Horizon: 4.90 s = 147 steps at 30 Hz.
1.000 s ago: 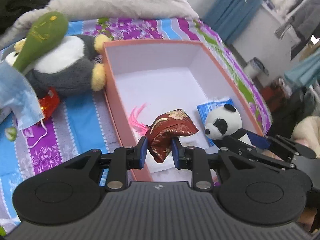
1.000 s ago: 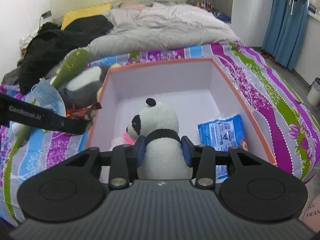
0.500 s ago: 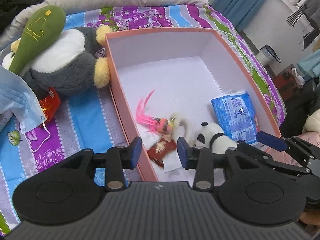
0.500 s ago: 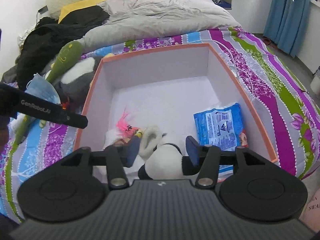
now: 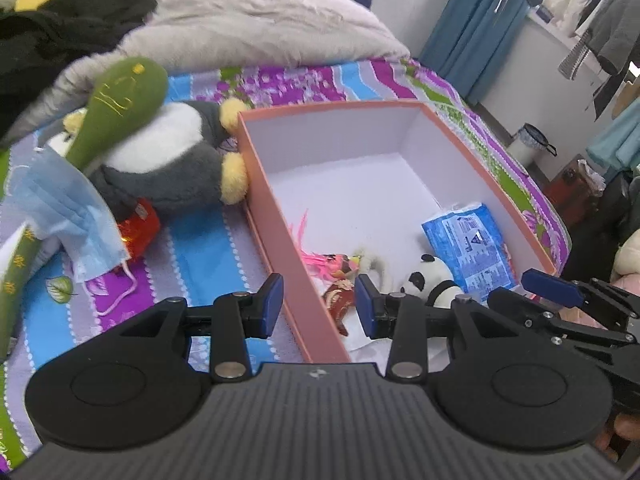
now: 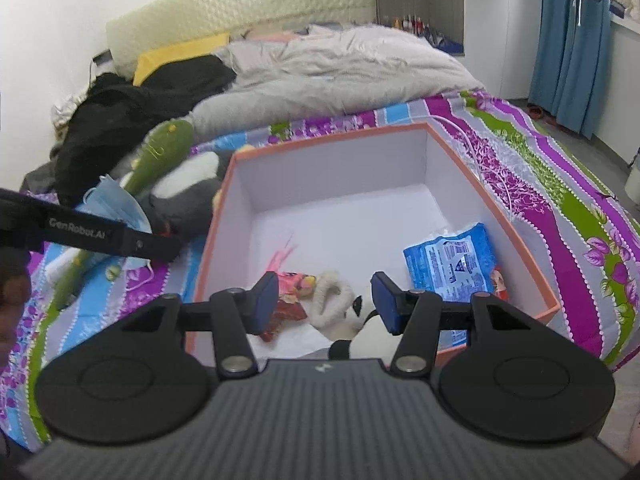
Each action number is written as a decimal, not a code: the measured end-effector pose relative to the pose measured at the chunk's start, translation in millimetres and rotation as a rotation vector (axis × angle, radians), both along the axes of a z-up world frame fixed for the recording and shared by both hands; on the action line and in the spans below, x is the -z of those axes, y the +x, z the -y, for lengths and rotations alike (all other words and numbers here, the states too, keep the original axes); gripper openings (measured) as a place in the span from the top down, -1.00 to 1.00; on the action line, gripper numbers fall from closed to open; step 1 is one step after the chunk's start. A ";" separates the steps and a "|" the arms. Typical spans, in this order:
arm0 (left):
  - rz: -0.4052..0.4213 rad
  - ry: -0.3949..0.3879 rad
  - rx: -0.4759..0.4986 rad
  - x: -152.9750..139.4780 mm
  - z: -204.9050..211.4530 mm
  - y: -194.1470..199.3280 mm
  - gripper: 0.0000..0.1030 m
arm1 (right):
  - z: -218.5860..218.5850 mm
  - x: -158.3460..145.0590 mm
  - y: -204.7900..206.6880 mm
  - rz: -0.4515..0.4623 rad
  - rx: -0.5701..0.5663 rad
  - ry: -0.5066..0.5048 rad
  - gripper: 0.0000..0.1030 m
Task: Organize soft objects
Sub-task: 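Open left tool to drop the wrapper while right tool releases the panda plush, then withdraw both tools from the box toward the penguin plush and mask, then grasp the blue face mask with left tool while right tool grasps the red packet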
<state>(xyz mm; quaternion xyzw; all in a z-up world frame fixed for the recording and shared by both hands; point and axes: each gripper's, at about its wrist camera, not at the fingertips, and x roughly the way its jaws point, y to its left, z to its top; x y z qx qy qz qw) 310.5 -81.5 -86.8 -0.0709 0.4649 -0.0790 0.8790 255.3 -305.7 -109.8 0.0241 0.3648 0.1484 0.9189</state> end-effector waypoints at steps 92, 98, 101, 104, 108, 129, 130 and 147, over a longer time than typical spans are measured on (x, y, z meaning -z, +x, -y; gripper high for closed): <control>0.120 0.022 -0.389 104.8 -210.6 -61.1 0.02 | -216.1 109.7 18.8 0.059 -0.126 -0.030 -0.04; 0.119 -0.002 -0.389 126.7 -214.1 -25.1 -0.07 | -221.7 122.9 46.8 0.057 -0.102 0.063 -0.04; 0.120 -0.005 -0.404 136.7 -217.0 -8.2 -0.19 | -227.1 126.3 59.1 0.050 -0.102 0.123 -0.03; 0.124 -0.030 -0.409 145.4 -221.8 5.1 -0.22 | -231.6 132.4 72.4 0.034 -0.096 0.192 -0.01; 0.139 -0.109 -0.419 153.3 -230.3 15.4 -0.23 | -235.5 143.7 87.3 0.011 -0.074 0.261 0.11; 0.111 -0.185 -0.423 166.3 -235.3 84.4 -0.19 | -252.4 163.1 114.9 -0.050 -0.187 0.383 0.86; 0.110 -0.177 -0.419 166.9 -234.8 83.9 -0.11 | -253.1 163.0 115.2 -0.050 -0.189 0.385 0.87; 0.129 -0.106 -0.403 142.5 -226.7 52.3 0.88 | -246.5 143.6 95.3 -0.034 -0.174 0.319 0.91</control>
